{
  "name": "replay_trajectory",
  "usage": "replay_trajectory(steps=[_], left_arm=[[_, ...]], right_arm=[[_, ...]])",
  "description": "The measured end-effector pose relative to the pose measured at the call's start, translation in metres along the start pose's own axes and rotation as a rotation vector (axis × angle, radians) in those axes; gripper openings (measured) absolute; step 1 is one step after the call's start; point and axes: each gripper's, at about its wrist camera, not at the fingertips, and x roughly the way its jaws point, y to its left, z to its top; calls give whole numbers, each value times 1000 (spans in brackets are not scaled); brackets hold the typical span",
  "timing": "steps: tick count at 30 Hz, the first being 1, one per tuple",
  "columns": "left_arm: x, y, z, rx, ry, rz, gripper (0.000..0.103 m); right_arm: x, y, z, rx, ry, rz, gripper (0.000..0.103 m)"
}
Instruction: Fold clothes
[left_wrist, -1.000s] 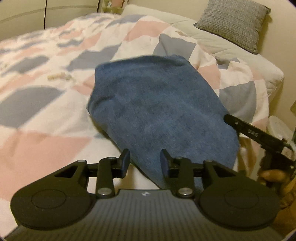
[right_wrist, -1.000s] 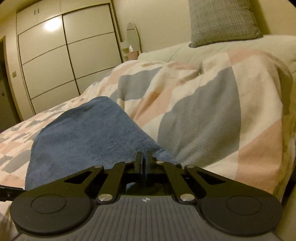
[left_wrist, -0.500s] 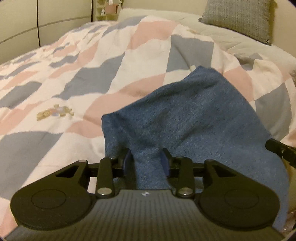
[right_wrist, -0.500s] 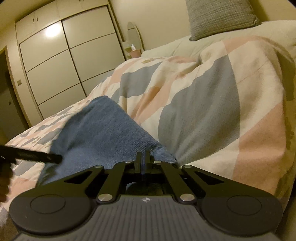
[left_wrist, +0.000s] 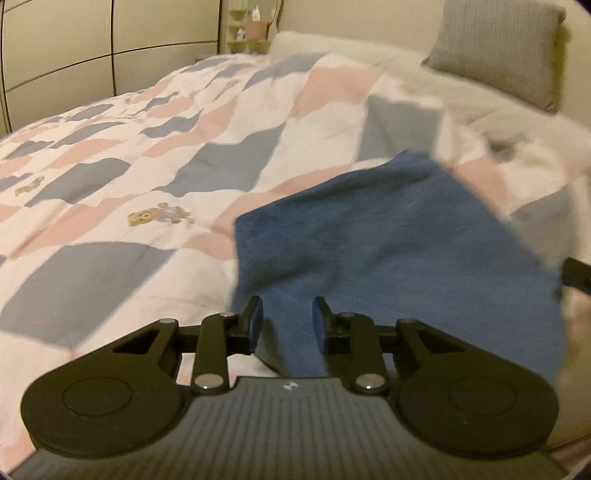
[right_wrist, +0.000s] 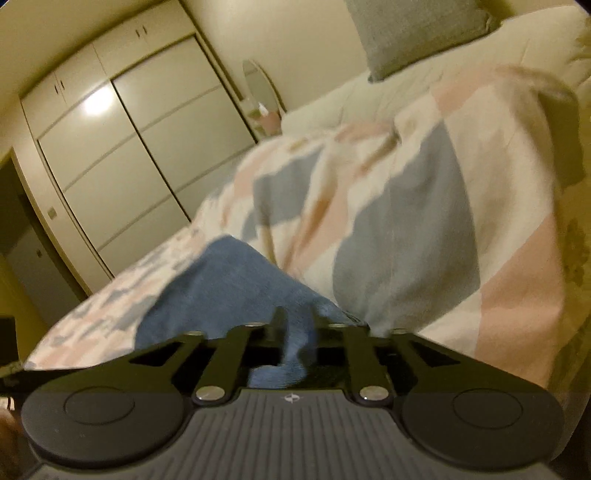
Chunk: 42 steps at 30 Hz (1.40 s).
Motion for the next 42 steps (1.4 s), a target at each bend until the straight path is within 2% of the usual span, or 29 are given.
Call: replay_trajectory(steps=[3, 6, 8, 10, 14, 17, 21, 23, 27, 29, 35, 42], left_arm=[[-31, -20, -22, -11, 6, -72, 23], [-40, -43, -52, 21, 54, -109, 25], [-34, -51, -66, 17, 95, -64, 26], [-40, -49, -66, -17, 121, -27, 26], [-73, -47, -61, -49, 113, 31, 27], [-101, -49, -67, -60, 101, 57, 36], [-130, -54, -76, -67, 121, 100, 36], [-145, -55, -79, -72, 127, 114, 37], [-182, -57, -82, -75, 86, 124, 41], [-201, -57, -84, -75, 59, 121, 44], [-241, -61, -90, -72, -2, 113, 47], [-270, -65, -99, -68, -47, 102, 49]], right_arm=[[-17, 9, -5, -36, -9, 0, 37], [-6, 13, -17, -98, 73, -65, 37], [7, 12, -22, -123, 138, -114, 36], [9, 13, -20, -120, 160, -142, 44], [-24, 24, -12, -86, 125, -109, 45], [-51, 28, -18, -5, 118, -70, 51], [-82, 36, -32, 51, 130, -40, 52], [-95, 42, -37, 59, 132, -31, 56], [-121, 58, -38, 54, 120, -11, 61], [-133, 67, -38, 44, 110, -2, 68], [-164, 88, -39, 28, 83, 31, 71], [-194, 103, -45, 9, 59, 48, 73]])
